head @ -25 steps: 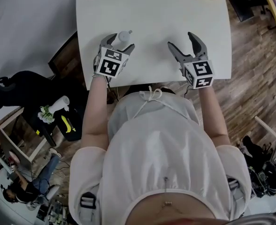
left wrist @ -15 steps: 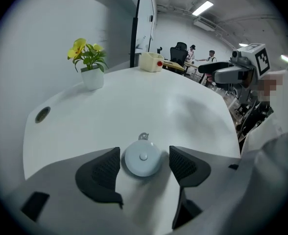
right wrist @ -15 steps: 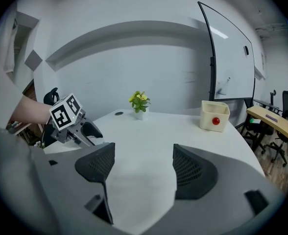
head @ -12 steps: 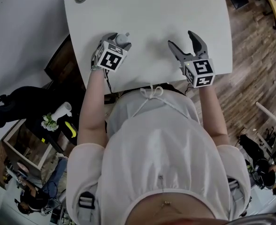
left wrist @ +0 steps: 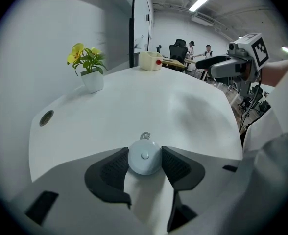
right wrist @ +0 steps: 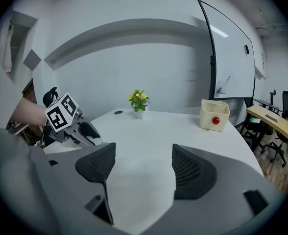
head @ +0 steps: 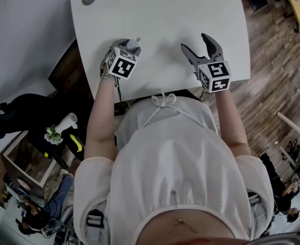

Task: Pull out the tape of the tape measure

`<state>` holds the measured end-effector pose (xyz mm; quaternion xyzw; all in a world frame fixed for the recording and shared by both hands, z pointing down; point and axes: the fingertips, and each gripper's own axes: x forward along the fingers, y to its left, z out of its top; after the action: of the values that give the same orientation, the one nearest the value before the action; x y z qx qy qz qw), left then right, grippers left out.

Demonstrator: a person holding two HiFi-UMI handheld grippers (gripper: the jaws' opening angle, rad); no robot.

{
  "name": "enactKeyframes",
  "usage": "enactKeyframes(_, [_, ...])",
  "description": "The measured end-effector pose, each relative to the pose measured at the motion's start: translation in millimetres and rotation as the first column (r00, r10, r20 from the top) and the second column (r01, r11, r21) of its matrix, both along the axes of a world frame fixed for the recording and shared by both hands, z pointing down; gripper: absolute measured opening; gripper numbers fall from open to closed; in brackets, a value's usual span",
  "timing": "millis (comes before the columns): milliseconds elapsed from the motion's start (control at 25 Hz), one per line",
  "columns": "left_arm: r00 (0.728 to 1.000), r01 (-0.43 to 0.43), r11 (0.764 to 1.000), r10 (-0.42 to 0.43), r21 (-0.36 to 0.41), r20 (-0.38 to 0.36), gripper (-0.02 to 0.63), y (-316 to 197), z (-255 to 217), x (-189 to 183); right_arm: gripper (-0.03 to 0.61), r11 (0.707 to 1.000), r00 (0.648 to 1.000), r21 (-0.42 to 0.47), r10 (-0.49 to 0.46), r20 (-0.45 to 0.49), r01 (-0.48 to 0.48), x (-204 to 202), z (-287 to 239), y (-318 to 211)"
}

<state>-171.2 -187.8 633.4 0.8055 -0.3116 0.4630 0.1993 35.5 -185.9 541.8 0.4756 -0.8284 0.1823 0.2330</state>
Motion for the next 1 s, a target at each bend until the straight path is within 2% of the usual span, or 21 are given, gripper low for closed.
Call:
enactKeyframes(200, [0.999, -0.041, 0.999, 0.041, -0.004, 0.027, 0.227, 12.6, -9.5, 8.5, 0.353, 0.998, 0.998, 0.008, -0.061, -0.003, 0.061, -1.2, -6.5, -2.4])
enactKeyframes(480, [0.990, -0.136, 0.990, 0.138, 0.047, -0.041, 0.227, 9.6, -64.9, 56.7, 0.351, 0.969, 0.969, -0.026, -0.246, 0.000, 0.245, -11.6, -18.3, -1.3])
enactKeyframes(720, [0.964, -0.257, 0.964, 0.262, 0.071, -0.056, 0.227, 7.2, -104.1, 115.5, 0.345, 0.903, 0.903, -0.087, -0.427, -0.059, 0.421, -11.4, -24.9, 0.7])
enactKeyframes(880, [0.939, -0.332, 0.941, 0.337, 0.065, -0.071, 0.227, 9.4, -119.2, 145.6, 0.316, 0.841, 0.834, -0.138, -0.538, -0.125, 0.522, -13.9, -23.9, 4.7])
enactKeyframes(1000, [0.919, -0.387, 0.921, 0.389, 0.047, -0.056, 0.227, 12.2, -122.2, 159.0, 0.277, 0.794, 0.777, -0.169, -0.607, -0.165, 0.584, -17.5, -23.3, 8.5])
